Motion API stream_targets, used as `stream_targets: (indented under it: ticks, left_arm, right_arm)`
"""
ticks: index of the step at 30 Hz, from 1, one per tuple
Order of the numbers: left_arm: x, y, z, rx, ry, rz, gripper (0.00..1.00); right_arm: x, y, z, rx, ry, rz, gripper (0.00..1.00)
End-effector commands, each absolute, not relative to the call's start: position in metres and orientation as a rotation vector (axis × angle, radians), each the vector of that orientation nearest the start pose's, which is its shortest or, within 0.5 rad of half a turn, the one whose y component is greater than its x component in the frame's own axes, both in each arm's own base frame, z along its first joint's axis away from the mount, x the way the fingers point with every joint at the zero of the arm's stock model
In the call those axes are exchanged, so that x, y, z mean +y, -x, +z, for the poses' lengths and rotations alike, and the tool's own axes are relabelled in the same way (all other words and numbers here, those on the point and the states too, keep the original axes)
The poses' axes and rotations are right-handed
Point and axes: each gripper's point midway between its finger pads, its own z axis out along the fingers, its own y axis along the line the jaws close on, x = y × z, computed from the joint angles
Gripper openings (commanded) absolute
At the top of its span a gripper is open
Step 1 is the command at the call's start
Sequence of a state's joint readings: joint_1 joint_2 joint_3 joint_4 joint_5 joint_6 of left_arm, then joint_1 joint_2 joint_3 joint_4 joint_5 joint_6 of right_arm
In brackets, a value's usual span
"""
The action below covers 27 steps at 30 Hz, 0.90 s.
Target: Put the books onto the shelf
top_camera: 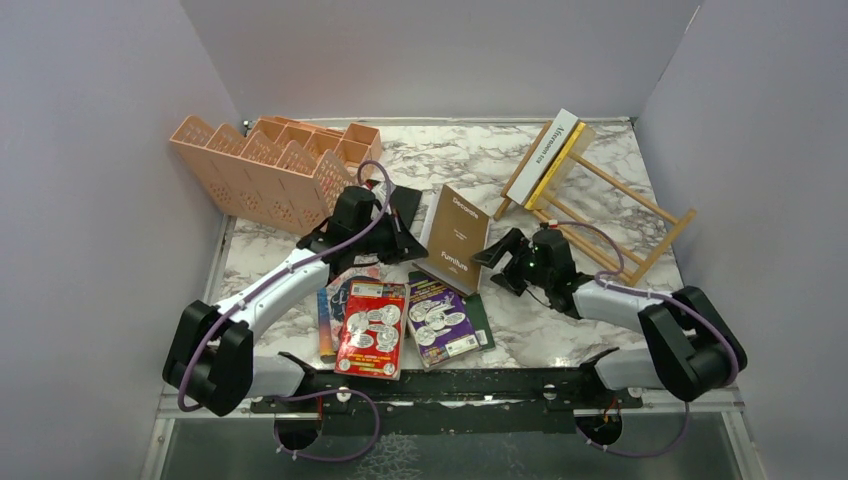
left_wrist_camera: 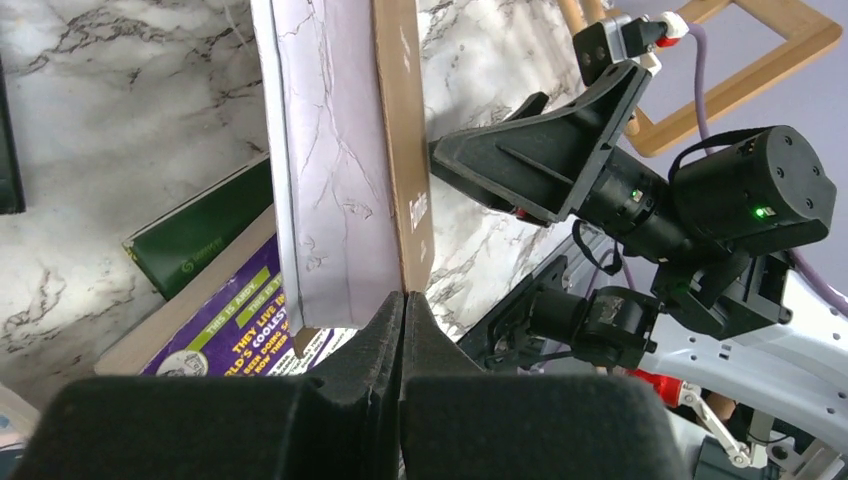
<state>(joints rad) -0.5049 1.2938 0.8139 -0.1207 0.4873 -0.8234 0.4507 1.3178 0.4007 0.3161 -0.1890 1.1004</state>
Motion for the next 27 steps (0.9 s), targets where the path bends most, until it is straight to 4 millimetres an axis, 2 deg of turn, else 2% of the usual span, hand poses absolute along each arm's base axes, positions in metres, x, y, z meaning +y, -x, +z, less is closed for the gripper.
stream_targets:
  ticks: [1, 9, 14, 23, 25, 27]
  left_arm:
    - [-0.257, -0.248, 0.147, 2.454, 0.108, -1.177, 0.00]
    - [-0.237, -0.243, 0.106, 2.536, 0.118, -1.008, 0.00]
    - [-0.228, -0.242, 0.090, 2.575, 0.098, -0.917, 0.00]
    - [-0.225, -0.244, 0.083, 2.591, 0.068, -0.869, 0.00]
    - [-0.226, -0.246, 0.085, 2.586, 0.065, -0.875, 0.00]
    - [-0.227, -0.247, 0.089, 2.572, 0.058, -0.881, 0.00]
  right_arm:
    - [0.233, -0.273, 0.068, 2.243, -0.662, 1.250, 0.89]
    - [0.252, -0.275, 0.066, 2.225, -0.604, 1.398, 0.89]
    - [0.262, -0.268, 0.080, 2.155, -0.519, 1.537, 0.84]
    - [0.275, -0.252, 0.135, 1.953, -0.311, 1.779, 0.64]
    - [0.276, -0.253, 0.135, 1.970, -0.322, 1.782, 0.59]
    - [0.277, -0.256, 0.126, 2.024, -0.338, 1.739, 0.55]
